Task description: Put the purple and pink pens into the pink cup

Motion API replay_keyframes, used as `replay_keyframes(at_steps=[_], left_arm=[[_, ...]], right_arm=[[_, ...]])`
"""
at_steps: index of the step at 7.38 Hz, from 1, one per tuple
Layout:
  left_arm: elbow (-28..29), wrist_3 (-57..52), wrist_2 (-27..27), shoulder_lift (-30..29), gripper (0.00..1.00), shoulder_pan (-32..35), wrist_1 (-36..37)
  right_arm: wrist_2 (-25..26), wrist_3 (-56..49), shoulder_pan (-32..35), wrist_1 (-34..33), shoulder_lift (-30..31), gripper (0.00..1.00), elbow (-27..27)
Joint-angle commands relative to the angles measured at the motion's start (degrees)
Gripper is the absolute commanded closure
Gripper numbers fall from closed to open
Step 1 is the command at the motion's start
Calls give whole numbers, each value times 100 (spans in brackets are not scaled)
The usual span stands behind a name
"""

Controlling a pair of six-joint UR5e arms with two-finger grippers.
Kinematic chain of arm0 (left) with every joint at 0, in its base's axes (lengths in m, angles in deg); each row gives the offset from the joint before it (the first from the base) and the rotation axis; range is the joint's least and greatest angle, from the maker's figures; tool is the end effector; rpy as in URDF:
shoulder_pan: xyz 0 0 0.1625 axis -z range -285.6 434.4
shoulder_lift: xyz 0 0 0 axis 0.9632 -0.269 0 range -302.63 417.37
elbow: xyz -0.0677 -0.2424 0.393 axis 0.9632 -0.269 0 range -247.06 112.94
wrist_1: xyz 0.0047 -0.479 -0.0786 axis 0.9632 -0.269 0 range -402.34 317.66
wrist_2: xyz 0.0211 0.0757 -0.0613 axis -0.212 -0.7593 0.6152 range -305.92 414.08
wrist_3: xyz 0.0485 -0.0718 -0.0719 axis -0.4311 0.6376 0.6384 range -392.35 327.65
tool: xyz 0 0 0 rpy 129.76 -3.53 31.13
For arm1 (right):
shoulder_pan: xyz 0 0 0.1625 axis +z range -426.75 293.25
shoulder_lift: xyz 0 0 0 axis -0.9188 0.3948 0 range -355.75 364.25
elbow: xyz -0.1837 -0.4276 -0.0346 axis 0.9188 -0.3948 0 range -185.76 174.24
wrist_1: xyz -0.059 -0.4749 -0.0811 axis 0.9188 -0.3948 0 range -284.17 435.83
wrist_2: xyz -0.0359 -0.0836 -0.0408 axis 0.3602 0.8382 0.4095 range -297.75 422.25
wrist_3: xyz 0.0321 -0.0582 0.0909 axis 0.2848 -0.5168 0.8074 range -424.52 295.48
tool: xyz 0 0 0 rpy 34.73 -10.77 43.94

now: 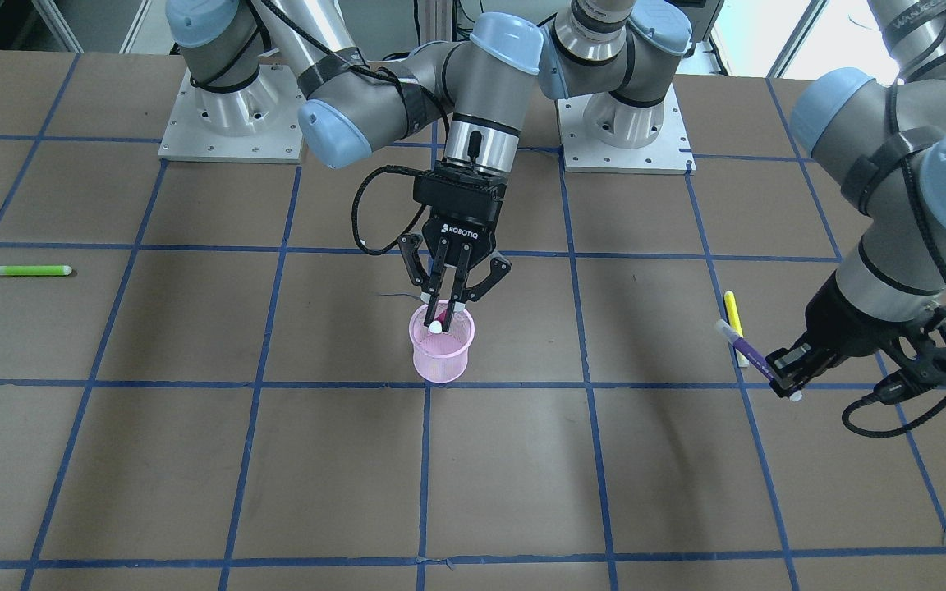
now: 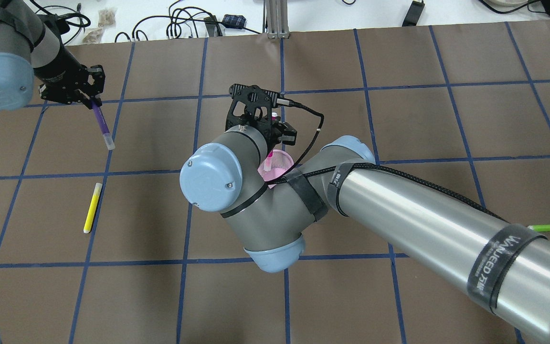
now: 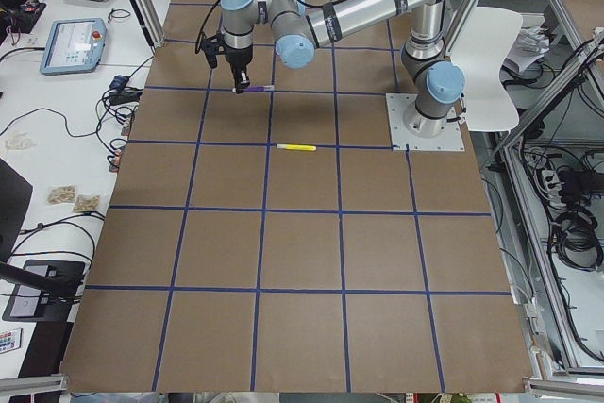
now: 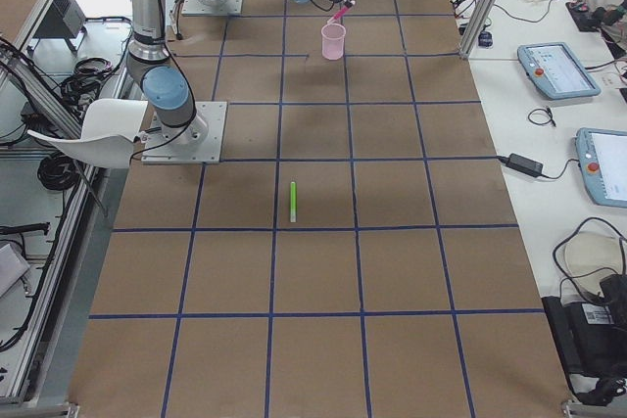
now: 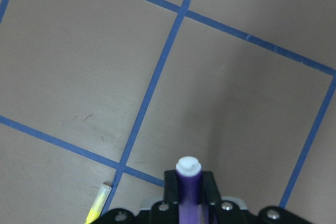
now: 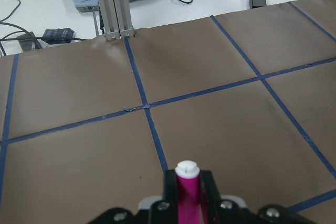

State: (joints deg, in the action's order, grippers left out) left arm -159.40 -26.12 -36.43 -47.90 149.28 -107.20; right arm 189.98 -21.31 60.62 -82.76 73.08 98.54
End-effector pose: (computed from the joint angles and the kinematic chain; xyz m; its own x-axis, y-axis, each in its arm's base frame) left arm 0.0500 -0.6922 0.3730 -0.9313 -0.3642 0.0055 -0.3617 0.9230 -0.1312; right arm 0.4644 -0.5020 0.3068 -0.9541 0.2996 -0.0006 0.1988 0.6318 -0.7492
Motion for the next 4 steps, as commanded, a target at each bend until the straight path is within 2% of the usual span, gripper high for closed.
replay_keyframes(at_steps=[1, 3, 4], left_arm=[[-39, 140, 7, 15, 100, 53, 70], [-39, 194, -19, 24, 100, 184, 105], [-47, 186, -54, 33, 100, 281, 140]], right_arm=[[85, -5, -71, -13, -106, 100, 56], [59, 248, -124, -14, -168, 98, 56], [16, 258, -116, -14, -195, 90, 65]])
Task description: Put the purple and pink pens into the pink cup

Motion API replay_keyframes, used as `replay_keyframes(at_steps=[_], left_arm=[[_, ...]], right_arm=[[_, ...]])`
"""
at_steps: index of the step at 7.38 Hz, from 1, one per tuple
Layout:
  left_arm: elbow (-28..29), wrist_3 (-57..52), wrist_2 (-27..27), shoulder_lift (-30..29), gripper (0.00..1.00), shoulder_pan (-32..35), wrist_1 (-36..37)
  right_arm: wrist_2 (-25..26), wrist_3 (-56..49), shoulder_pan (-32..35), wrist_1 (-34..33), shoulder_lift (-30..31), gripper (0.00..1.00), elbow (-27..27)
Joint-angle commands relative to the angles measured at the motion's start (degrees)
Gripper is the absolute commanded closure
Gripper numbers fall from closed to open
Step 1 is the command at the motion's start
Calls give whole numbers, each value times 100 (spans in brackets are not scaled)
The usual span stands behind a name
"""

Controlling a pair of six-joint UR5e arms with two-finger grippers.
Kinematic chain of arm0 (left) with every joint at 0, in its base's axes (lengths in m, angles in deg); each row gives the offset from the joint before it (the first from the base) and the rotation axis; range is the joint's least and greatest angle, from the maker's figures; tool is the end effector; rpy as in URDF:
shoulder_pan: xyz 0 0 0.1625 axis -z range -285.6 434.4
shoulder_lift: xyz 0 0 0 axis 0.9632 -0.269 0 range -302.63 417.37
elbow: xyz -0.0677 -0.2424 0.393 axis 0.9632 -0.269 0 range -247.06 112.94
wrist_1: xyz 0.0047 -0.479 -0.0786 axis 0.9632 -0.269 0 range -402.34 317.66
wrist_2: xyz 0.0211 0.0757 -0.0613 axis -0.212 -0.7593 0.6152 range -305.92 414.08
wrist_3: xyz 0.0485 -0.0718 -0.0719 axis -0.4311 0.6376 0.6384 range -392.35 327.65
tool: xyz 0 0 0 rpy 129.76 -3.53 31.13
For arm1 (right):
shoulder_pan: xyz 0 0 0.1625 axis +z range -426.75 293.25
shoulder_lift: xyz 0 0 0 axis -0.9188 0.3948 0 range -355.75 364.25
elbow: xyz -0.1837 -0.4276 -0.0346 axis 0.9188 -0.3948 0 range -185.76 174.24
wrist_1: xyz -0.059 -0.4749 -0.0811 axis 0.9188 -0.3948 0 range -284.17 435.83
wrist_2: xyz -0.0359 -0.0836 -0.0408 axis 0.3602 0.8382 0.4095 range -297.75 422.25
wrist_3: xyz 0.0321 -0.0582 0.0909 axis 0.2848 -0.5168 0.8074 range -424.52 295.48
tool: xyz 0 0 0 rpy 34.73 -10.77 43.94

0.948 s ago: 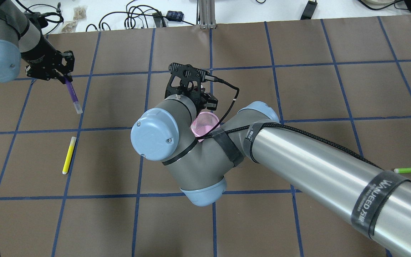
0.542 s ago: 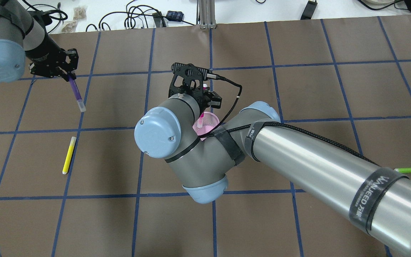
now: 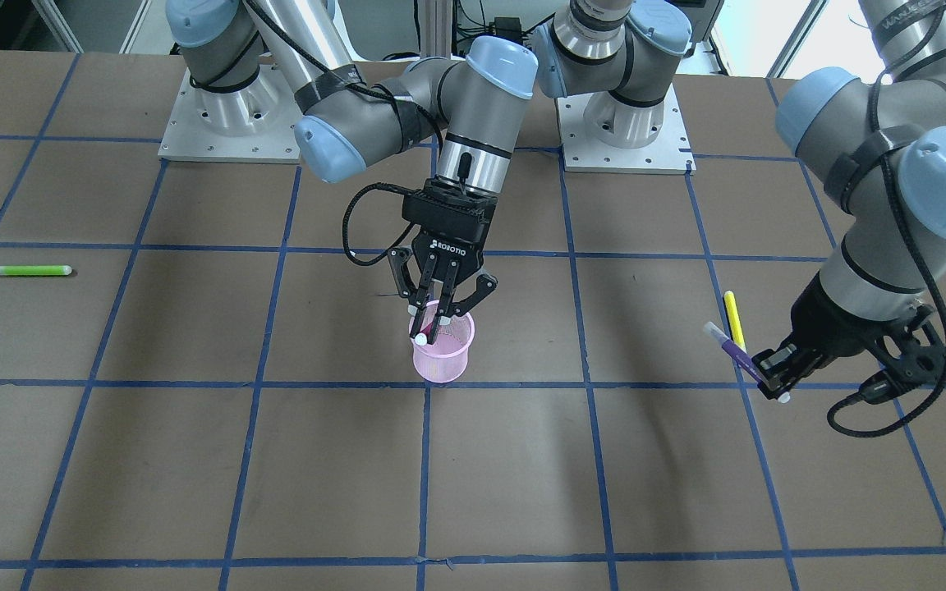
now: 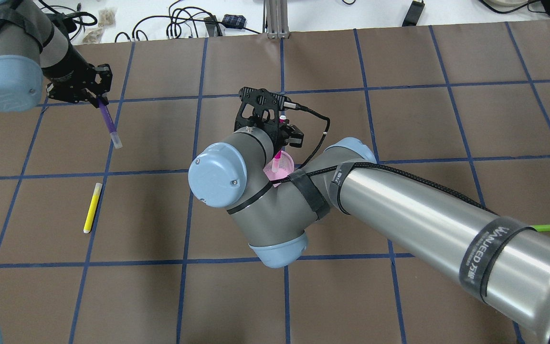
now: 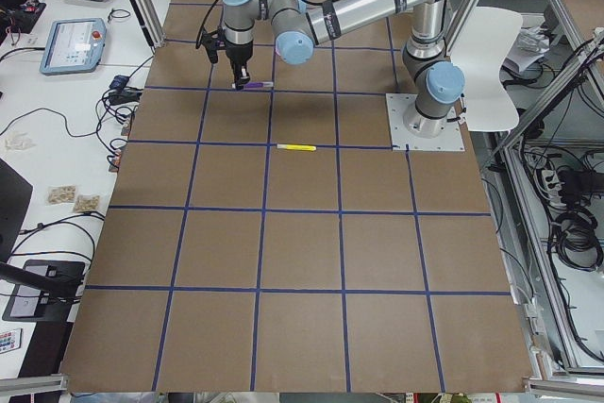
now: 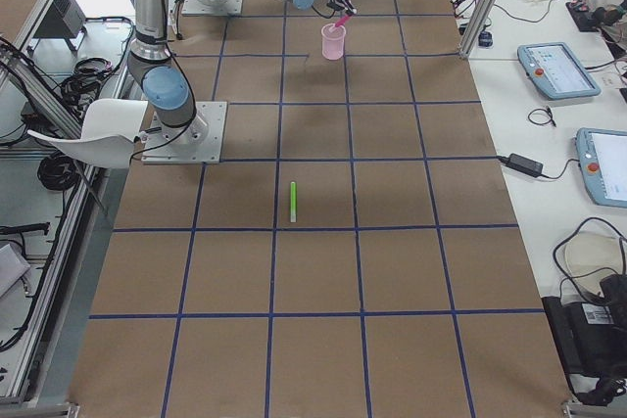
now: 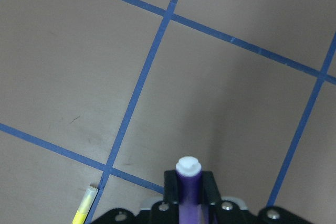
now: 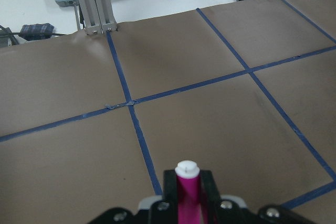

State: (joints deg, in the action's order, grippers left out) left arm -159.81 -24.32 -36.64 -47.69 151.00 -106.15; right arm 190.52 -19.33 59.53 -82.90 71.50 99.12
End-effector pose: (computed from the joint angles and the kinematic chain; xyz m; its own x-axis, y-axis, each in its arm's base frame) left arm 0.0294 -0.6926 0.3736 -0.9307 -0.3656 0.0081 -0.3628 0.9204 -0.1460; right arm 0.4543 -0.5115 0.2838 -0.9389 0.3441 0.0073 0.2263 0.6330 -0.7403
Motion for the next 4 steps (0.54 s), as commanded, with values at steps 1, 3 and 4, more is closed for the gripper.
replay_keyframes(at_steps=[1, 3, 4], left_arm=[[-7, 23, -43, -23, 100, 135, 157], [-50, 197, -43, 20, 100, 179, 150], [-68, 373, -34, 12, 100, 232, 158]], right_arm=[[-13, 191, -16, 0, -62, 60, 33], [-30, 849, -16, 17, -63, 0, 59], [-100, 721, -94, 61, 7, 0, -36]])
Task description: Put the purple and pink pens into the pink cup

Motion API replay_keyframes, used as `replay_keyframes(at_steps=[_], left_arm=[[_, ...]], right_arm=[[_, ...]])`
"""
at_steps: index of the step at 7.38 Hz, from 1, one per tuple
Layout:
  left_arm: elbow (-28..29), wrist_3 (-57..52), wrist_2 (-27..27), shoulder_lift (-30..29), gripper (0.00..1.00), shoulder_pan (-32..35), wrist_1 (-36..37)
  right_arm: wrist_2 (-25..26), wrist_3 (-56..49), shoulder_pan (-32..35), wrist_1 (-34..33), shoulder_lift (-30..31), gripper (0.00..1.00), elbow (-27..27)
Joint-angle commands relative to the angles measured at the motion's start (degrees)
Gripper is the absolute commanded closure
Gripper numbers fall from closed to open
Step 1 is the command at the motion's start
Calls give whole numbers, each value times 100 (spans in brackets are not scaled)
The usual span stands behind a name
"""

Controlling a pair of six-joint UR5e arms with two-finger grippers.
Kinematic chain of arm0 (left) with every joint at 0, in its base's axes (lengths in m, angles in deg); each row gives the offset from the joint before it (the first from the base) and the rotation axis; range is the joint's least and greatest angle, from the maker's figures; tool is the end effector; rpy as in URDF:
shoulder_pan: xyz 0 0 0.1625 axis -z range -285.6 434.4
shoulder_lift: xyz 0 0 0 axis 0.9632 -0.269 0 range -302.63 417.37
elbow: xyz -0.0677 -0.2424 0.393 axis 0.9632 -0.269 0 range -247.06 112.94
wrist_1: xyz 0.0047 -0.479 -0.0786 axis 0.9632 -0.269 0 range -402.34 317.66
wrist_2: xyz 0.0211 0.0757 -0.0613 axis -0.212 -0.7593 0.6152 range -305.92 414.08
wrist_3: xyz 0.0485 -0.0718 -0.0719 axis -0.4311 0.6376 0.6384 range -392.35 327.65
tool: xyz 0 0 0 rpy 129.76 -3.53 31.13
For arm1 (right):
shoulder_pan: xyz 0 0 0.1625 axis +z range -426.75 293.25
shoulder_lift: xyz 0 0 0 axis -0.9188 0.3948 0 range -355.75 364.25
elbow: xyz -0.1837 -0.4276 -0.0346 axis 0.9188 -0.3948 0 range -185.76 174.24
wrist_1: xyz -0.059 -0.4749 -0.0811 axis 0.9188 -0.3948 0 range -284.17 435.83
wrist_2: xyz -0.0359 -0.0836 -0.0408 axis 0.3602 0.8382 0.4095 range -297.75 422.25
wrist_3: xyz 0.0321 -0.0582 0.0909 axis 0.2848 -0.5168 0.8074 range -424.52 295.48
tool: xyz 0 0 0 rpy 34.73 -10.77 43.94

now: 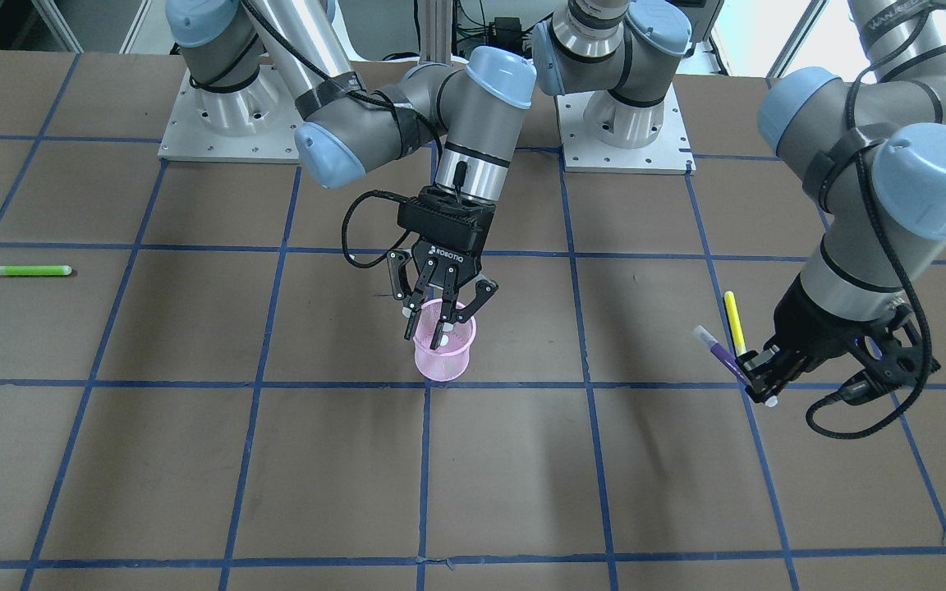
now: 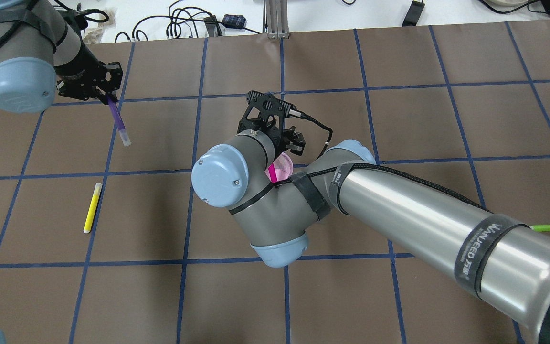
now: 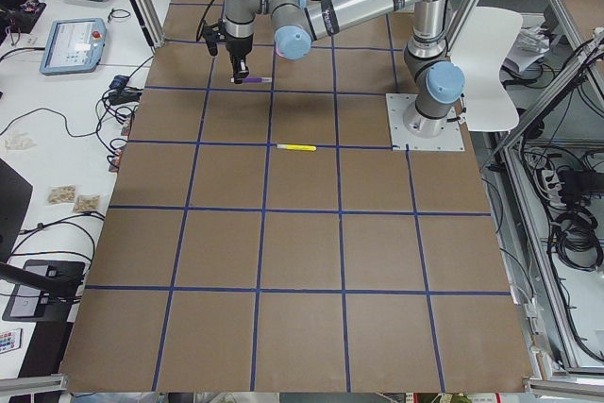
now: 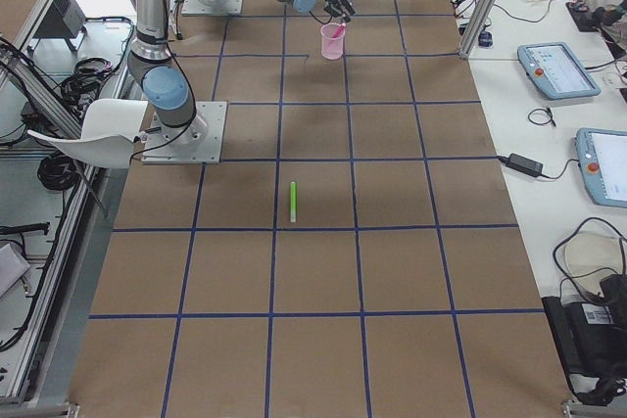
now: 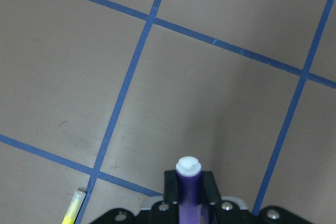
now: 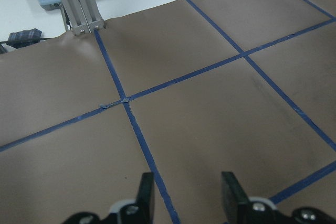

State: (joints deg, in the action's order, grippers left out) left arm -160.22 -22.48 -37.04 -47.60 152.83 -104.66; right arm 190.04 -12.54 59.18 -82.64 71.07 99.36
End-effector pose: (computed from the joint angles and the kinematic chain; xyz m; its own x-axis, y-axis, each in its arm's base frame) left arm 0.0081 -0.6935 0.3737 -0.9305 -0.3662 0.0095 -0.3626 0.9169 -0.1667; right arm 0.4516 -0.5136 0.2755 -0.9051 0.4195 -0.0697 0.3340 0.6000 -0.7269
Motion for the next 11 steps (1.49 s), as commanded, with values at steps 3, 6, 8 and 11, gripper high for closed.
replay_keyframes(at_steps=[3, 6, 8, 11], left_arm=[[-18, 1408, -38, 73, 100, 960, 359], [-35, 3470, -642, -23, 100, 2251, 518], [-114, 4755, -662, -42, 100, 2781, 562], [-745, 5692, -1301, -68, 100, 3168, 1159]], right_arm=[[-1830, -843, -1275, 892, 846, 0, -403], [-3286, -2984, -2648, 3808, 1718, 0, -981], [-3393, -3885, -2985, 5564, 1755, 0, -1788], [-3418, -5219, -3652, 6688, 1825, 0, -2267]])
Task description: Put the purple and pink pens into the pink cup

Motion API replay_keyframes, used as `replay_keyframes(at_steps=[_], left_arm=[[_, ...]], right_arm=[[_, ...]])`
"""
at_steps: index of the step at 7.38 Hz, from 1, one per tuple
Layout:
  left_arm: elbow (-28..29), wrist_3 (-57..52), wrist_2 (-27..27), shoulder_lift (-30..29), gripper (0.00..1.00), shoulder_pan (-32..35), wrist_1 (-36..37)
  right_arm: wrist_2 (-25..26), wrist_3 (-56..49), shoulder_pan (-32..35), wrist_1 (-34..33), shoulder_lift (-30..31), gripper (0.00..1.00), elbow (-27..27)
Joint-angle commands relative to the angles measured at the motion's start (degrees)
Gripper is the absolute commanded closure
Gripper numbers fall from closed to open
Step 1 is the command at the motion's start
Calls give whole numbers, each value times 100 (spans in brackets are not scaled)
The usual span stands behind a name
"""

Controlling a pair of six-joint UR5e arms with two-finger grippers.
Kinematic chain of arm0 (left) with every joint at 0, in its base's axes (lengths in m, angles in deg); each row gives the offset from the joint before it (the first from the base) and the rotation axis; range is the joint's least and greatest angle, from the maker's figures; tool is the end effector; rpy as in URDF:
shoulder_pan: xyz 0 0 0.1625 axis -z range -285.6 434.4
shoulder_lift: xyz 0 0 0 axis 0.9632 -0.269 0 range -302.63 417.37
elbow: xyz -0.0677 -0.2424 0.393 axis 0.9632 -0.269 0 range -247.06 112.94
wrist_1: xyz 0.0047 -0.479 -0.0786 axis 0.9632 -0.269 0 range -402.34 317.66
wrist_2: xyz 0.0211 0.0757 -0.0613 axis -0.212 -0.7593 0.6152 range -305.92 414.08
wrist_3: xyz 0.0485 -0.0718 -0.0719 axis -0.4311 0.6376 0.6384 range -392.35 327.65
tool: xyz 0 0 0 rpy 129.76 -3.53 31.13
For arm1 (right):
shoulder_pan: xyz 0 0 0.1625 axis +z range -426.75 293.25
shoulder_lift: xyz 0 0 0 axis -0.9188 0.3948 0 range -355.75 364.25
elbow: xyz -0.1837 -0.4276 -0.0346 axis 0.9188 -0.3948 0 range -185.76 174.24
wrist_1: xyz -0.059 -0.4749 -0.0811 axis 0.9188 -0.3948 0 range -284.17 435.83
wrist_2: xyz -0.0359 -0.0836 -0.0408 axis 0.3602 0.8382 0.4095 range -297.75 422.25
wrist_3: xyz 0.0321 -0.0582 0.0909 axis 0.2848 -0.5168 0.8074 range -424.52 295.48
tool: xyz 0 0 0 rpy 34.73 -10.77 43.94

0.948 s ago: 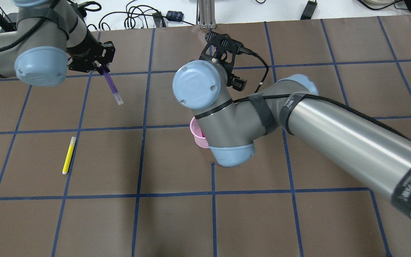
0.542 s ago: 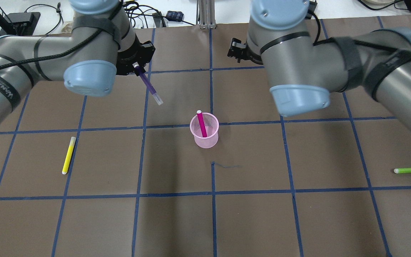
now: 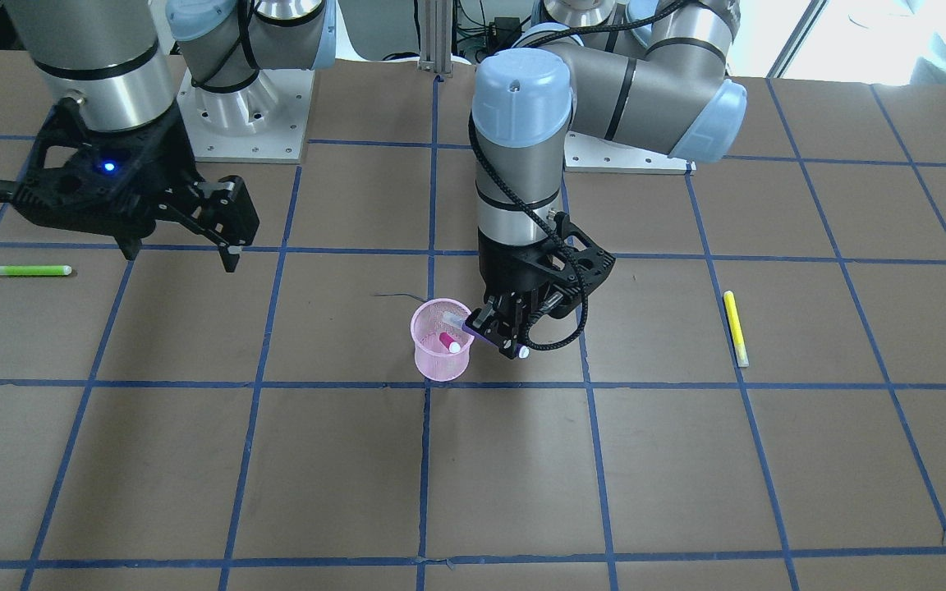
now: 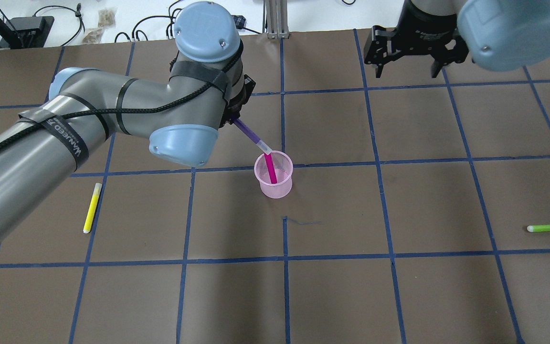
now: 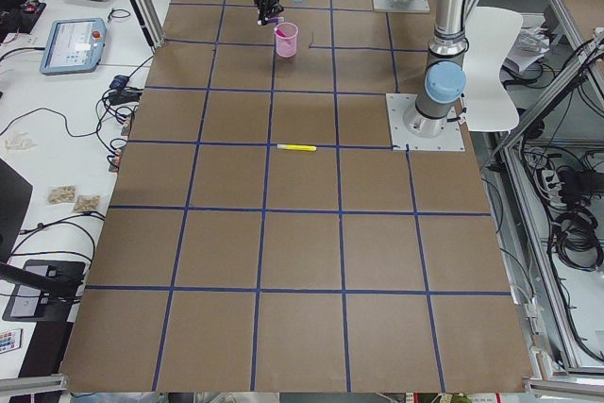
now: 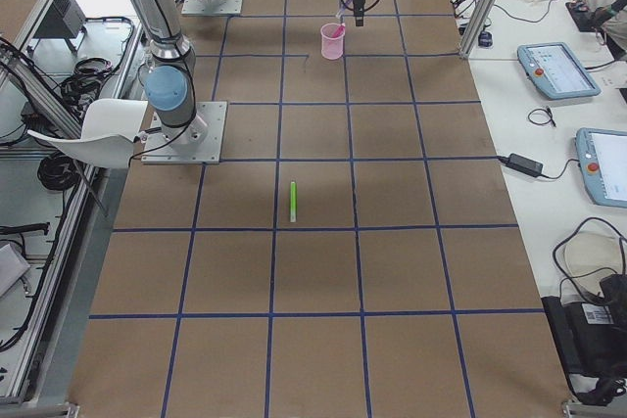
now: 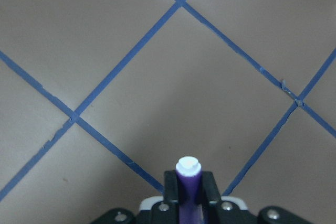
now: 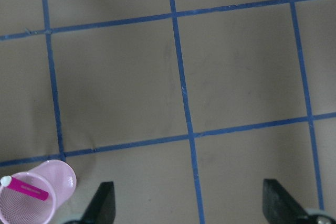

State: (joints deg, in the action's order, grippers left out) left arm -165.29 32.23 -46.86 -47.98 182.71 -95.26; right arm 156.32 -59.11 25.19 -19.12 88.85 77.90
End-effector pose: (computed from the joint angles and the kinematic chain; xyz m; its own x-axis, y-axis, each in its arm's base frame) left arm -0.3180 -0.6047 0.3417 -0.6820 -0.7194 0.1317 -0.7233 0.6369 -0.2667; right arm 0.1462 -0.6167 0.5333 -0.9959 0.0674 0.0606 0.0605 0.9922 -0.1089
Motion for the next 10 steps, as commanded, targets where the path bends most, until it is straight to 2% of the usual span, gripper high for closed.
replay_keyframes(at_steps=[1, 2, 4, 6, 7, 8, 9, 10], left_arm=[[-275, 248, -391, -82, 100, 295, 273], [-284, 335, -426, -74, 100, 383, 265], [-372, 546, -698, -109, 100, 559, 265], [-416, 582, -1434, -187, 100, 848, 256], [-425, 730, -1446, -197, 100, 954, 256], [-425, 888, -1420, -205, 84, 990, 248], [-425, 907, -1420, -232, 45, 1025, 247], [-425, 838, -1428, -258, 0, 1026, 239]], right_arm=[[-47, -680, -273, 407, 74, 0, -200], [-21, -594, -230, 1017, 75, 0, -296], [-117, -584, -186, 1085, 276, 0, -236], [-205, -462, -176, 1075, 250, 0, -192], [-196, -339, -185, 1075, 242, 0, -192], [-196, -312, -185, 1067, 233, 0, -192], [-205, -294, -185, 1049, 241, 0, -192], [-205, -294, -185, 1049, 233, 0, -192]])
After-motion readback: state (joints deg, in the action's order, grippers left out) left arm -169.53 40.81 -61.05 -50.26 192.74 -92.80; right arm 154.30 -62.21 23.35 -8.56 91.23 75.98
